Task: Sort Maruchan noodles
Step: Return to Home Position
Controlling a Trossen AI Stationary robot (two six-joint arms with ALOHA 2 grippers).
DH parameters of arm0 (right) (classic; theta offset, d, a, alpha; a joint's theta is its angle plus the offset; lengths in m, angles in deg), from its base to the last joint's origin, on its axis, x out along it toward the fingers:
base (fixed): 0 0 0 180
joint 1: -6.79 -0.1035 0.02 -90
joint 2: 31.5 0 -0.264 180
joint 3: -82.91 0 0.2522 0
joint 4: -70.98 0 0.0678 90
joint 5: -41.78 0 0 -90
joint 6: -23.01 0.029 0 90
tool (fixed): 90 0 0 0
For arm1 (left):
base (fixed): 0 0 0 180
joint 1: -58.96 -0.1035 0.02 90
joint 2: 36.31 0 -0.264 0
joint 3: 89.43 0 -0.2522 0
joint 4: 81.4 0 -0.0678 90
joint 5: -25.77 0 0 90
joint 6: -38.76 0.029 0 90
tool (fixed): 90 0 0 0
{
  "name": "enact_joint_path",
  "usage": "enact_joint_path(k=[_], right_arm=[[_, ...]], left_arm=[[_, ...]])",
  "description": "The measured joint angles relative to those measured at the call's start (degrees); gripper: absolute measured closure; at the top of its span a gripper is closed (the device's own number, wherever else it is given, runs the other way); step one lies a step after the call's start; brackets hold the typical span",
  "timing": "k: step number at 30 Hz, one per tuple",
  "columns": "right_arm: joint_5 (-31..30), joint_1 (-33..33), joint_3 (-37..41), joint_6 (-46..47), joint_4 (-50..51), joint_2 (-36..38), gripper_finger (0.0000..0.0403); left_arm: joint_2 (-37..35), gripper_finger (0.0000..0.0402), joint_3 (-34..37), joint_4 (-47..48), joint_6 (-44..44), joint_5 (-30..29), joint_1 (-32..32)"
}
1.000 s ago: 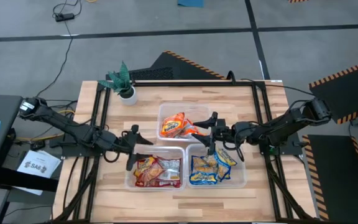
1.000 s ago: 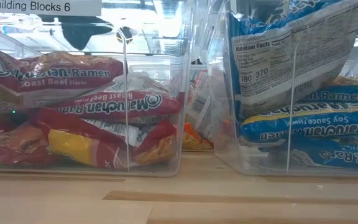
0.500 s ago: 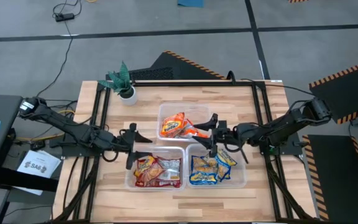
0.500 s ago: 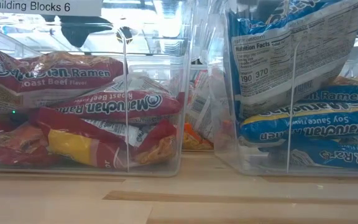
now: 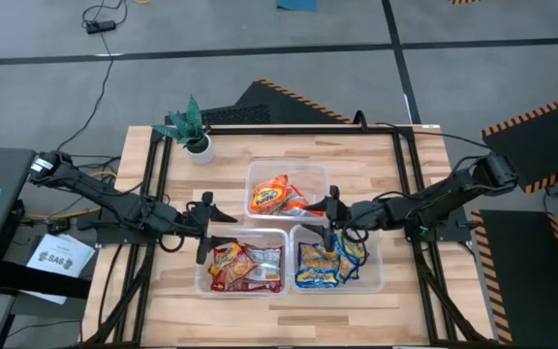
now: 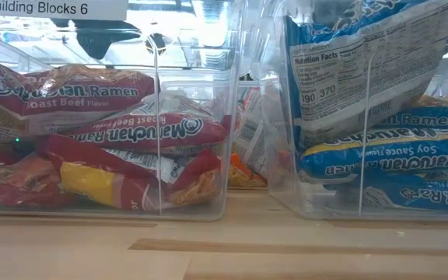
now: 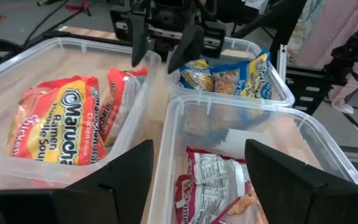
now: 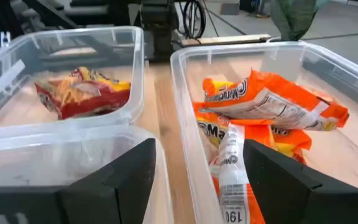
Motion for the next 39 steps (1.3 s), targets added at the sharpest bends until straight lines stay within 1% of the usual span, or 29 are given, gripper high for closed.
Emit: enact_joint_path(k=[2, 6, 9, 15, 18, 21, 25, 32, 36, 39], right_arm=[[0.02, 0.0, 0.0, -1.28, 1.52, -0.01, 0.0137], [0.05, 0.03, 0.11, -5.18, 0.74, -0.09, 0.0137], [0.15, 0.02, 0.22, -5.59, -0.97, -0.16, 0.0137], [0.26, 0.02, 0.32, -5.79, -2.46, -0.23, 0.0137], [0.27, 0.02, 0.35, -5.8, -2.46, -0.25, 0.0137], [0.28, 0.02, 0.35, -5.8, -2.48, -0.25, 0.0137], [0.28, 0.02, 0.35, -5.82, -2.48, -0.25, 0.0137], [0.33, 0.02, 0.35, -5.91, -2.52, -0.25, 0.0137], [0.33, 0.02, 0.37, -5.97, -2.52, -0.25, 0.0137], [0.33, 0.02, 0.37, -5.95, -2.54, -0.25, 0.0137]], left_arm=[[0.0, 0.0163, 0.0, 0.1, -0.03, 0.32, -0.02], [0.0, 0.0163, 0.0, -0.54, -0.26, 0.19, -0.02], [0.0, 0.0163, 0.0, -0.47, -0.97, -1.16, -0.02], [-0.02, 0.0163, 0.0, -0.21, -1.53, -1.26, 0.0], [-1.91, 0.0163, 0.02, 0.12, -1.22, -1.55, 0.43], [-6.88, 0.0163, 0.67, -0.33, 1.81, -3.36, 1.89], [-15.83, 0.0163, 4.25, -0.3, 5.1, -7.3, 3.21], [-29.42, 0.0163, 14.63, -5.65, 10.95, -7.63, 3.26], [-36.81, 0.0163, 17.1, -6.82, 15.18, -7.56, 3.26], [-41.56, 0.0163, 18.81, -6.8, 18.58, -6.34, 3.26]])
